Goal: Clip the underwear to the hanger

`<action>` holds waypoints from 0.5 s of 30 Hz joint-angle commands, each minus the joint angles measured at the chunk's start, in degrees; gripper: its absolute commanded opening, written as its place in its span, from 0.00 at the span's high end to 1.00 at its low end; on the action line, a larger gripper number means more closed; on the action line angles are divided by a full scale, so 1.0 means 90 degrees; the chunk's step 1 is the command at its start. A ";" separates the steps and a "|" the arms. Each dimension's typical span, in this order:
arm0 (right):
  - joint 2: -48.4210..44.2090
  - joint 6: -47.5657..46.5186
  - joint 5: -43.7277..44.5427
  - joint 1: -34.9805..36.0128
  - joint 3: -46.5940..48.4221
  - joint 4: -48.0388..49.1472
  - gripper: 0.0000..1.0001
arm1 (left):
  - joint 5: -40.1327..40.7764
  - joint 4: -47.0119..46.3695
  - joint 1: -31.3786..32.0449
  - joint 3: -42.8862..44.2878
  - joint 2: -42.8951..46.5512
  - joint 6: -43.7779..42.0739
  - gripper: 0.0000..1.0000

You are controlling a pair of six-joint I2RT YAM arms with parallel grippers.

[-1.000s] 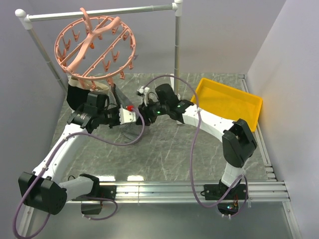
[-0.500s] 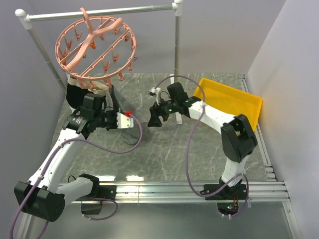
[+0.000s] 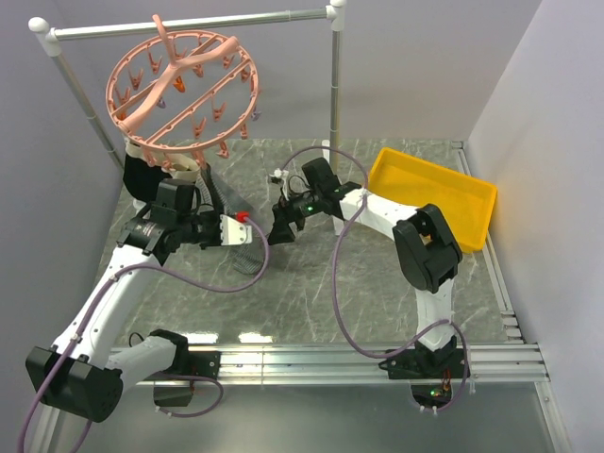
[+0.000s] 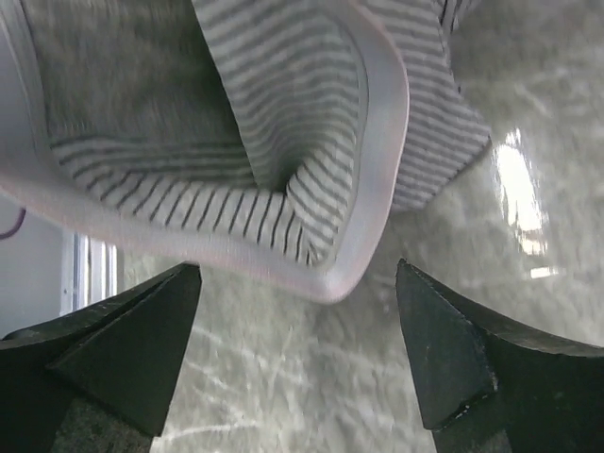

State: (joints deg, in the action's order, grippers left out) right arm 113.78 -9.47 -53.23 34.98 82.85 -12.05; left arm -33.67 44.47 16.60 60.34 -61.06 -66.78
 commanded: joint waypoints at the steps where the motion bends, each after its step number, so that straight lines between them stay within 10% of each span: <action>1: 0.0112 0.0184 -0.0325 0.0097 0.0326 0.0470 0.11 | -0.0175 -0.0029 0.0021 0.0142 0.0182 0.0008 1.00; 7: 0.0083 0.0418 -0.0443 0.0136 0.0238 0.0841 0.54 | -0.0165 -0.0185 0.0021 0.0161 0.0144 0.0242 0.99; 10: -0.0024 0.0272 -0.0443 0.0137 0.0257 0.0560 1.00 | -0.0156 -0.0331 0.0021 0.0152 0.0124 0.0486 0.99; 15: -0.0688 0.0086 -0.0121 -0.0009 0.0043 0.0119 1.00 | -0.0038 -0.0975 -0.0115 0.0034 0.0299 0.1832 0.72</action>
State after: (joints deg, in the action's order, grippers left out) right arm 113.73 -7.27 -55.22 35.70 83.24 -9.39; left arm -33.15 40.88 16.47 60.34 -60.42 -58.74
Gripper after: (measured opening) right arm 0.016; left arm 0.249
